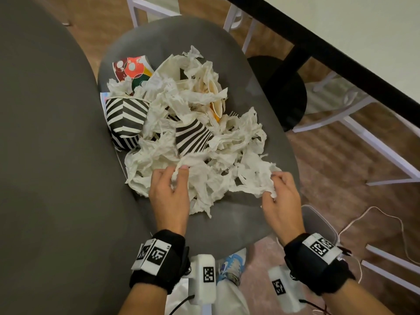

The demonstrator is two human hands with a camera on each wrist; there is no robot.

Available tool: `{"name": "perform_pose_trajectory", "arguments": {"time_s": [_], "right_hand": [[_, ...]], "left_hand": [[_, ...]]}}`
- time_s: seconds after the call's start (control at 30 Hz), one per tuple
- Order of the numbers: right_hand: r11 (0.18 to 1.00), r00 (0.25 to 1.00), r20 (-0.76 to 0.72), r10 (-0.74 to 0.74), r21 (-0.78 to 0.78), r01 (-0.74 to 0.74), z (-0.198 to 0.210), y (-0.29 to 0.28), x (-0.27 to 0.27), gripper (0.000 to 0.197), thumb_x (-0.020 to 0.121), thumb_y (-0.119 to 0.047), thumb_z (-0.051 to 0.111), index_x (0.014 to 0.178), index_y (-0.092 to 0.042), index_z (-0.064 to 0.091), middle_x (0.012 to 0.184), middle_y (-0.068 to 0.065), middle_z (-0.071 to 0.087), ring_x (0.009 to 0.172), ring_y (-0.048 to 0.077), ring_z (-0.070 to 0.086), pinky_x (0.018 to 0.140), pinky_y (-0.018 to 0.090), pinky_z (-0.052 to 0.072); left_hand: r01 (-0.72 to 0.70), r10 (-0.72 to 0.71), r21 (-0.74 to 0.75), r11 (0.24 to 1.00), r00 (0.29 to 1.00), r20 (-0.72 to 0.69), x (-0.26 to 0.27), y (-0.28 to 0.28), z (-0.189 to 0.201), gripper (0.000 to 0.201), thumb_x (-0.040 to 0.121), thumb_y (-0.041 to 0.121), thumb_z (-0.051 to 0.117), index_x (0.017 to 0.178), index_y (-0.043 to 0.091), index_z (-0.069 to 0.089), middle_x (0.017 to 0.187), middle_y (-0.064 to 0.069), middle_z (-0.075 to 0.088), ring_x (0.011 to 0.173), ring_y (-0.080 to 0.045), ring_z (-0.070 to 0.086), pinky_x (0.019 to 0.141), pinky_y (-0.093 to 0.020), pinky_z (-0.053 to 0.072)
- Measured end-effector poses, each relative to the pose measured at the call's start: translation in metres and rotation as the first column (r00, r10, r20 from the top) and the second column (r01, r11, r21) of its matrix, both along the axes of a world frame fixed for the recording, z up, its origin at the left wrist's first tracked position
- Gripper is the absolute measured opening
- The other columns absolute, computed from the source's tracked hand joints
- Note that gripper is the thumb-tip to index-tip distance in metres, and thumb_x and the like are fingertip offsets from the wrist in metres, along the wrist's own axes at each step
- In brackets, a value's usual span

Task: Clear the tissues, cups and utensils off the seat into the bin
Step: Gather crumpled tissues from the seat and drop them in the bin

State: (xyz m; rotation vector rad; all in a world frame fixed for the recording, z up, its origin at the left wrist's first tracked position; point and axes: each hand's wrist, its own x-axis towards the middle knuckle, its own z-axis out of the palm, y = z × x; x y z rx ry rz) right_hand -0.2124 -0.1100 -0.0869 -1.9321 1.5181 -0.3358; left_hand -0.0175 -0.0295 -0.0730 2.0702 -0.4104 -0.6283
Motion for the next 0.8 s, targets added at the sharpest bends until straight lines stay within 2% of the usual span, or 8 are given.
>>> {"name": "perform_pose_trajectory", "arguments": {"time_s": [0.13,0.23,0.33,0.43,0.57,0.63,0.7,0.8], "right_hand": [[0.997,0.997,0.065,-0.044,0.062,0.04,0.0,0.005,-0.004,0.018,0.076,-0.013,0.04,0.088,-0.006,0.052,0.081,0.006,0.059,0.073,0.022,0.053,0.064,0.028,0.036],[0.996,0.987,0.149,-0.06,0.081,0.048,0.004,0.008,-0.004,0.018,0.078,-0.012,0.039,0.093,-0.012,0.05,0.085,0.004,0.056,0.077,0.02,0.051,0.068,0.033,0.041],[0.997,0.987,0.16,-0.024,0.072,0.012,0.008,0.009,-0.002,0.018,0.083,-0.017,0.047,0.1,-0.015,0.055,0.092,0.0,0.049,0.083,0.008,0.047,0.073,0.017,0.037],[0.998,0.992,0.126,-0.001,0.065,-0.007,0.009,0.01,-0.001,0.015,0.086,-0.024,0.066,0.093,-0.023,0.053,0.092,-0.007,0.045,0.084,-0.002,0.047,0.074,0.005,0.034],[1.0,0.999,0.047,-0.013,0.006,0.012,0.001,0.006,-0.004,0.02,0.079,-0.007,0.069,0.087,-0.014,0.052,0.091,-0.002,0.046,0.08,0.007,0.046,0.068,0.014,0.032],[0.997,0.997,0.056,-0.056,0.048,0.054,-0.004,0.005,-0.006,0.019,0.079,-0.009,0.063,0.095,-0.012,0.053,0.094,-0.002,0.051,0.087,0.017,0.054,0.078,0.026,0.044],[0.986,0.985,0.117,-0.124,0.129,0.108,-0.004,0.005,-0.007,0.02,0.08,-0.015,0.054,0.099,-0.018,0.048,0.093,0.0,0.06,0.086,0.023,0.061,0.077,0.043,0.053],[0.99,0.977,0.181,-0.111,0.108,0.092,0.001,0.007,-0.007,0.031,0.085,-0.007,0.047,0.115,-0.015,0.052,0.101,0.004,0.065,0.093,0.017,0.06,0.087,0.033,0.05]], "left_hand": [[-0.026,0.026,0.008,1.0,1.0,0.0,-0.003,0.002,0.001,0.036,0.097,0.034,0.052,0.063,0.024,0.046,0.077,0.004,0.04,0.066,-0.008,0.04,0.064,-0.008,0.035],[-0.039,0.038,0.029,0.999,0.999,0.031,-0.003,0.004,-0.001,0.036,0.099,0.034,0.048,0.064,0.023,0.045,0.079,0.001,0.045,0.065,-0.008,0.041,0.063,-0.009,0.035],[-0.065,0.065,0.024,0.998,0.998,-0.005,-0.002,0.005,-0.007,0.017,0.099,0.025,0.047,0.104,0.019,0.062,0.099,0.004,0.06,0.091,-0.009,0.057,0.08,-0.019,0.042],[-0.019,0.015,-0.062,0.998,0.998,-0.067,-0.003,0.006,-0.006,0.04,0.099,0.012,0.045,0.132,0.03,0.056,0.107,0.024,0.055,0.103,0.011,0.053,0.089,-0.005,0.038],[0.102,-0.103,0.035,0.994,0.994,0.03,-0.005,0.001,0.0,0.018,0.081,0.029,0.075,0.098,0.026,0.071,0.102,0.004,0.054,0.095,-0.003,0.053,0.078,0.003,0.034],[0.138,-0.148,0.129,0.982,0.986,0.077,-0.004,0.002,-0.003,0.023,0.07,0.025,0.084,0.084,0.019,0.068,0.102,0.003,0.053,0.095,-0.005,0.051,0.077,0.006,0.029],[0.144,-0.156,0.135,0.98,0.984,0.084,-0.004,0.003,-0.004,0.021,0.072,0.013,0.081,0.083,0.016,0.063,0.102,0.0,0.058,0.095,-0.007,0.053,0.076,0.005,0.03],[0.109,-0.111,0.061,0.992,0.994,0.02,-0.005,0.003,-0.002,0.016,0.085,0.005,0.061,0.092,0.019,0.061,0.093,0.005,0.064,0.078,-0.006,0.056,0.069,-0.01,0.04]]}}
